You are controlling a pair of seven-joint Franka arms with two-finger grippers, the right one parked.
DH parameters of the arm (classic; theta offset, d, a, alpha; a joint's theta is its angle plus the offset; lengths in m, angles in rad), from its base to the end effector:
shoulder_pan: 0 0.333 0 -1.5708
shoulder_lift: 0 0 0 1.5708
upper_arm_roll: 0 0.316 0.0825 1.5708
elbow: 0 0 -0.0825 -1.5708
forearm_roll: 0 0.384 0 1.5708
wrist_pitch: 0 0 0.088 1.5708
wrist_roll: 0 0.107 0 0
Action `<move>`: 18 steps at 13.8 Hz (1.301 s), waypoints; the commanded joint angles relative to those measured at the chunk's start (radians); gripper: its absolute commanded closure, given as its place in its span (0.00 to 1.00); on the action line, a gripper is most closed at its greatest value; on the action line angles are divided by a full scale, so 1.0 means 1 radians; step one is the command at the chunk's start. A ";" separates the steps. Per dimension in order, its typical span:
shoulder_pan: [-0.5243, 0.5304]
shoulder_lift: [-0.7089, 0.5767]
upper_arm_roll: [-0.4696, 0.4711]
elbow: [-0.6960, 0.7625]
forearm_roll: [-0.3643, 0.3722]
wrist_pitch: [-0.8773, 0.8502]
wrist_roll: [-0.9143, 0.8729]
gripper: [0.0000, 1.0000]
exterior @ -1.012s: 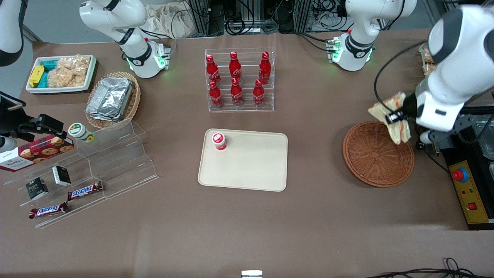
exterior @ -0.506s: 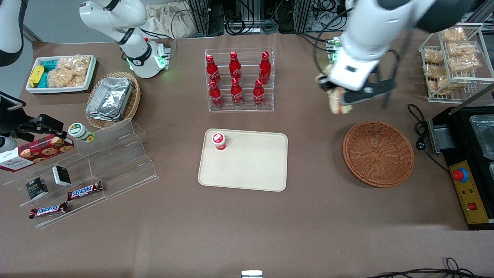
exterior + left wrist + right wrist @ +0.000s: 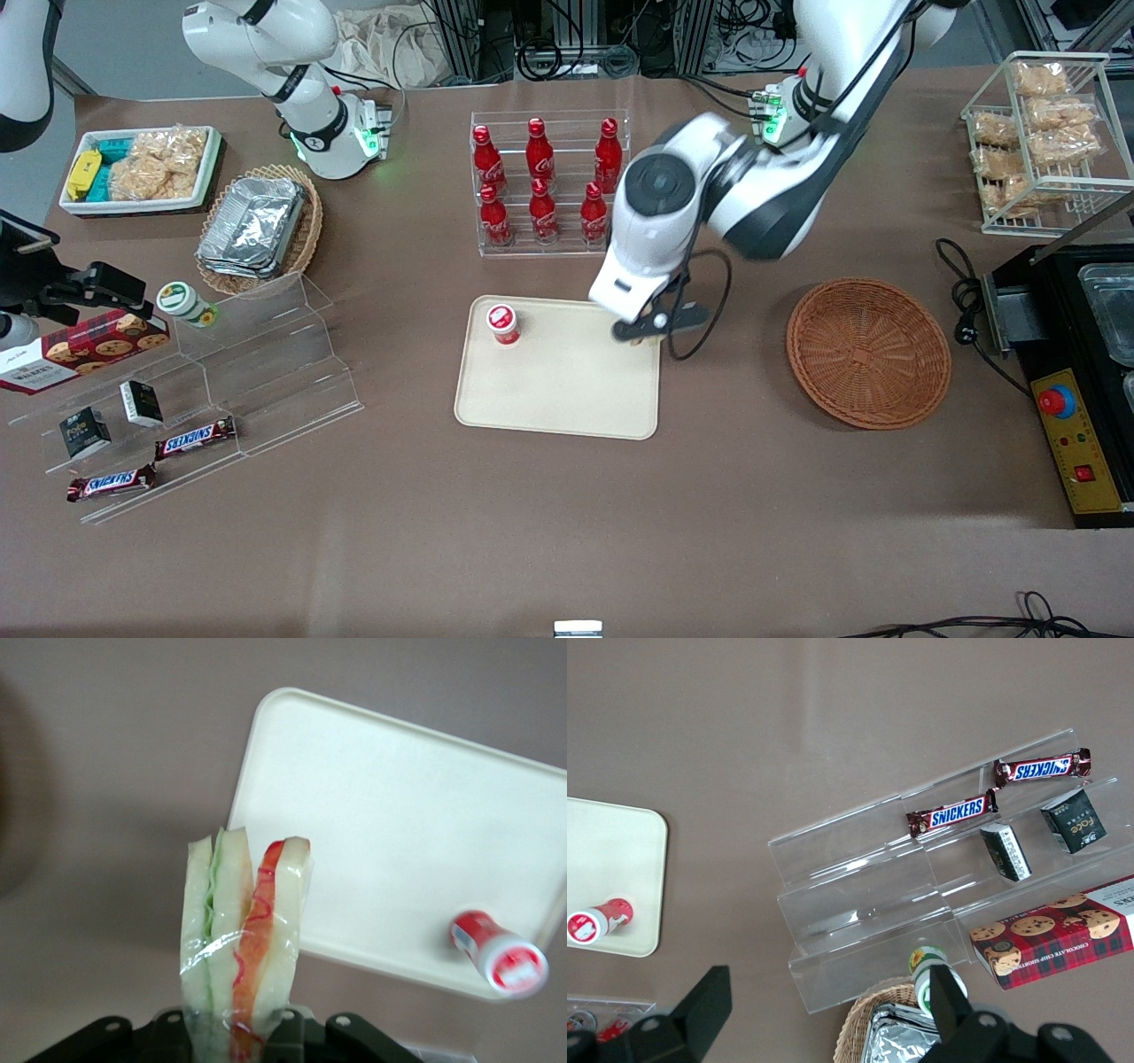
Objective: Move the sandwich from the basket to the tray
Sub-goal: 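Carry the sandwich over the cream tray beside the red cup, then lower the sandwich onto the tray and open the left gripper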
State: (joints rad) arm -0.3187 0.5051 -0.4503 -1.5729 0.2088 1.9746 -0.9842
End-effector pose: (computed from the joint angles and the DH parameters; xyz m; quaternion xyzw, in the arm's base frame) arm 0.5231 -0.4302 0.3666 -0.9959 -0.0857 0.0250 0.0115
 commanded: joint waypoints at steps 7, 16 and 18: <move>-0.008 0.302 0.002 0.123 0.219 0.167 -0.091 0.62; 0.081 0.032 0.001 0.122 0.175 0.006 -0.265 0.00; 0.125 -0.063 -0.001 0.120 0.126 -0.101 -0.208 0.00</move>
State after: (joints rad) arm -0.2400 0.5463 -0.4449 -1.4104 0.3752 1.9455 -1.2275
